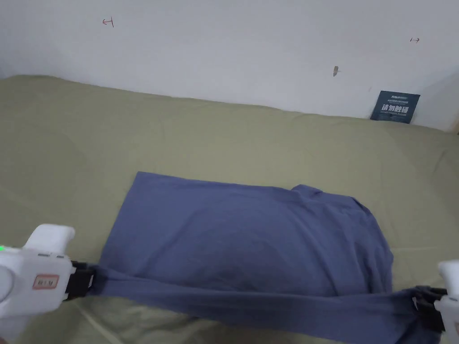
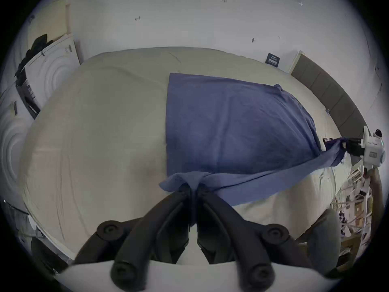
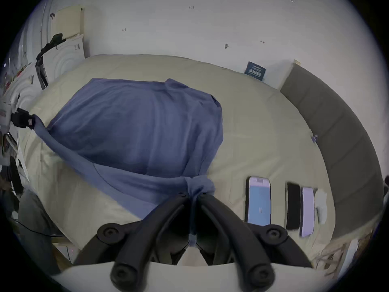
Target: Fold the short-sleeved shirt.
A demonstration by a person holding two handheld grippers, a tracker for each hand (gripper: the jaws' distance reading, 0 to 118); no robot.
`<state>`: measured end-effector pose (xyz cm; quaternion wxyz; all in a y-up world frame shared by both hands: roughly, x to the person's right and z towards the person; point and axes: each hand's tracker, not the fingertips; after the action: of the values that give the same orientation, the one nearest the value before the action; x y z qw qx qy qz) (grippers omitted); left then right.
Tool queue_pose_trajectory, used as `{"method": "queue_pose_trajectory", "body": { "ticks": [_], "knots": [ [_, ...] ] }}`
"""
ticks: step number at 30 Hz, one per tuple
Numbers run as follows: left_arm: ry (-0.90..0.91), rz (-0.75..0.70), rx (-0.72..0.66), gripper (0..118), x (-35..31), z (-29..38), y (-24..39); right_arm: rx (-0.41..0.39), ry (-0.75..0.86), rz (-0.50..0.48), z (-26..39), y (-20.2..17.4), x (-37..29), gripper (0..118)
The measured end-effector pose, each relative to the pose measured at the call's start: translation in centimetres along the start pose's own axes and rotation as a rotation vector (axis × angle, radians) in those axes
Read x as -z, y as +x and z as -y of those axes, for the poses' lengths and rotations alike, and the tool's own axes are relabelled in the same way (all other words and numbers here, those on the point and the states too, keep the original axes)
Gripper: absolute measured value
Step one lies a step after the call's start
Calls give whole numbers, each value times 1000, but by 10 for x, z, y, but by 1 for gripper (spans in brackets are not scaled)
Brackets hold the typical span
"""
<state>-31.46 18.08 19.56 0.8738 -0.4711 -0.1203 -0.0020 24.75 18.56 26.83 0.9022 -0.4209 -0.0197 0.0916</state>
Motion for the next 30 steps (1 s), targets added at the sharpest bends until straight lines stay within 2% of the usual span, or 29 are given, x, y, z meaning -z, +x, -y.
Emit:
{"method": "queue_pose_trajectory", "body": {
  "ticks": [5,7,11,12,13,14,15,16,17,19,22,24,28,29,30],
  "knots": [
    [-82,-1,-32,7,47,-45,-11,-43,-54,-31,-38,11,56,2],
    [-136,14,-46,7,66,-55,-14,-38,-70,-13,-44,14,80,2],
    [-165,-38,10,9,86,-61,-6,39,-129,-18,-42,16,113,2],
    [-166,-34,22,14,88,-61,-5,37,-129,-19,-40,13,118,4],
    [-175,-34,36,23,90,-62,-4,37,-127,-10,-38,11,122,10],
    [-168,-46,23,43,90,-62,-5,34,-122,0,-36,9,124,22],
    [-160,-56,21,76,88,-62,-7,37,-114,13,-34,9,123,44],
    [-149,-55,11,84,84,-62,-10,42,-98,31,-32,9,121,61],
    [-105,-63,-46,83,73,-62,-15,63,-58,33,-30,10,112,71],
    [4,4,-87,83,40,-59,-20,106,71,-16,-28,12,81,70],
    [214,-34,-42,83,-14,-43,-11,142,231,8,-19,6,25,71],
    [329,-53,-23,82,-48,-19,1,203,318,-20,-5,-1,-16,71],
    [438,-54,-86,80,-76,41,21,308,398,-86,34,-23,-74,70],
    [421,-52,-111,75,-73,54,22,312,384,-87,46,-29,-84,67],
    [417,-49,-113,53,-74,68,26,304,385,-77,56,-39,-89,53]
  ]
}}
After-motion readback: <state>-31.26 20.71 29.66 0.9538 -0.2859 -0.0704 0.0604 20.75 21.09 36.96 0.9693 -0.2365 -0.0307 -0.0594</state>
